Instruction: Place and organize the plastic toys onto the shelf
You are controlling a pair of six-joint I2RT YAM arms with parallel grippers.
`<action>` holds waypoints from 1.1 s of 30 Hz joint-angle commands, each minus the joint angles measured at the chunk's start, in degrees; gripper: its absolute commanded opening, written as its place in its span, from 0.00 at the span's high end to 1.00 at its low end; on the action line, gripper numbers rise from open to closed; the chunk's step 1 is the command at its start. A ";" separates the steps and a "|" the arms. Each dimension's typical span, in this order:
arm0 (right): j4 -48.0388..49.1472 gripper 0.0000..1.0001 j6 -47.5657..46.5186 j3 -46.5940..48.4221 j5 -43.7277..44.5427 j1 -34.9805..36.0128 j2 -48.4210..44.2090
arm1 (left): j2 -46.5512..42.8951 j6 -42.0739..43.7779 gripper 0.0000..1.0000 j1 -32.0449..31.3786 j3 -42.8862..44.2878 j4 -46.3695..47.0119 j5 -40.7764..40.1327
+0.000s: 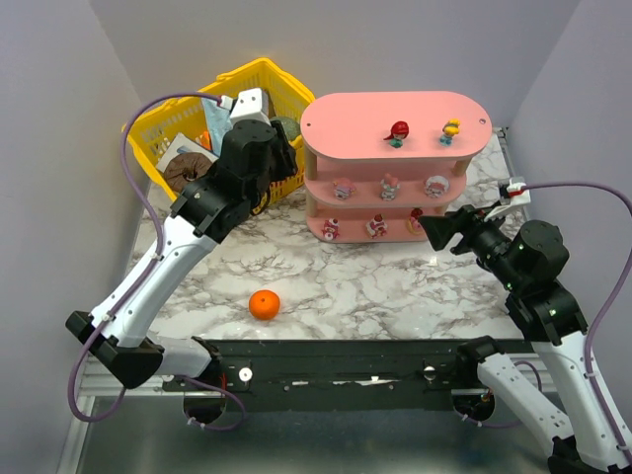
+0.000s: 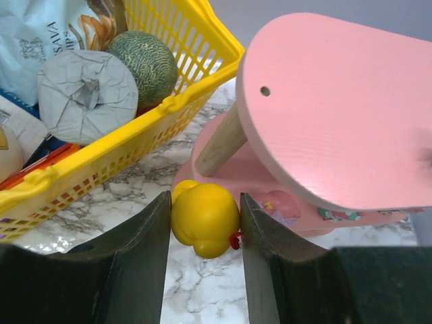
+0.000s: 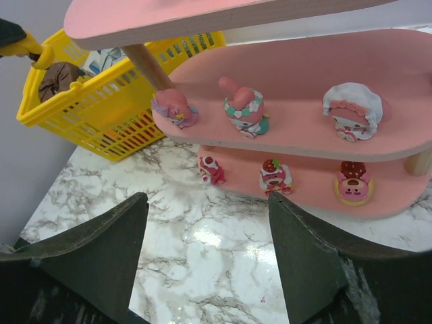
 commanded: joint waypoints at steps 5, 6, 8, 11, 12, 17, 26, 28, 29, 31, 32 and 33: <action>0.11 0.21 1.20 -0.72 2.43 0.27 0.13 | 1.57 -2.93 1.00 -2.23 6.47 3.24 -0.69; 0.11 0.20 1.20 -0.64 2.43 0.27 0.30 | 1.66 -3.64 1.00 -2.32 6.47 4.12 -0.95; 0.11 0.20 1.20 -0.55 2.52 0.27 0.57 | 2.36 -5.92 1.00 -2.32 6.82 5.80 -1.74; 0.37 0.20 1.46 -0.55 2.43 0.27 1.01 | 3.68 -8.21 1.00 -2.32 7.53 7.29 -2.19; 0.46 0.20 1.46 -0.64 2.26 0.27 1.01 | 4.12 -9.00 1.00 -2.41 7.79 7.73 -2.01; 0.81 0.20 1.38 -1.16 2.34 0.27 1.45 | 8.25 -11.47 1.00 -2.76 12.88 5.72 -2.09; 0.81 0.20 0.94 -1.60 2.78 0.27 1.19 | 14.40 -15.51 1.00 -6.27 22.64 -4.30 -11.24; 0.81 0.20 1.02 -1.69 2.78 0.27 1.19 | 16.24 -16.04 1.00 -6.62 25.35 -7.10 -12.56; 0.81 0.20 1.11 -1.78 2.87 0.27 1.27 | 16.95 -16.22 1.00 -6.71 26.41 -8.16 -12.82; 0.81 0.20 1.11 -1.78 2.96 0.27 1.27 | 18.96 -17.45 1.00 -7.06 29.57 -11.32 -14.14; 0.72 0.20 1.11 -1.87 3.05 0.18 1.27 | 19.50 -17.36 1.00 -7.33 30.37 -12.04 -14.23; 0.81 0.20 1.11 -1.87 3.13 0.26 1.27 | 20.03 -17.54 1.00 -7.42 31.16 -12.74 -14.23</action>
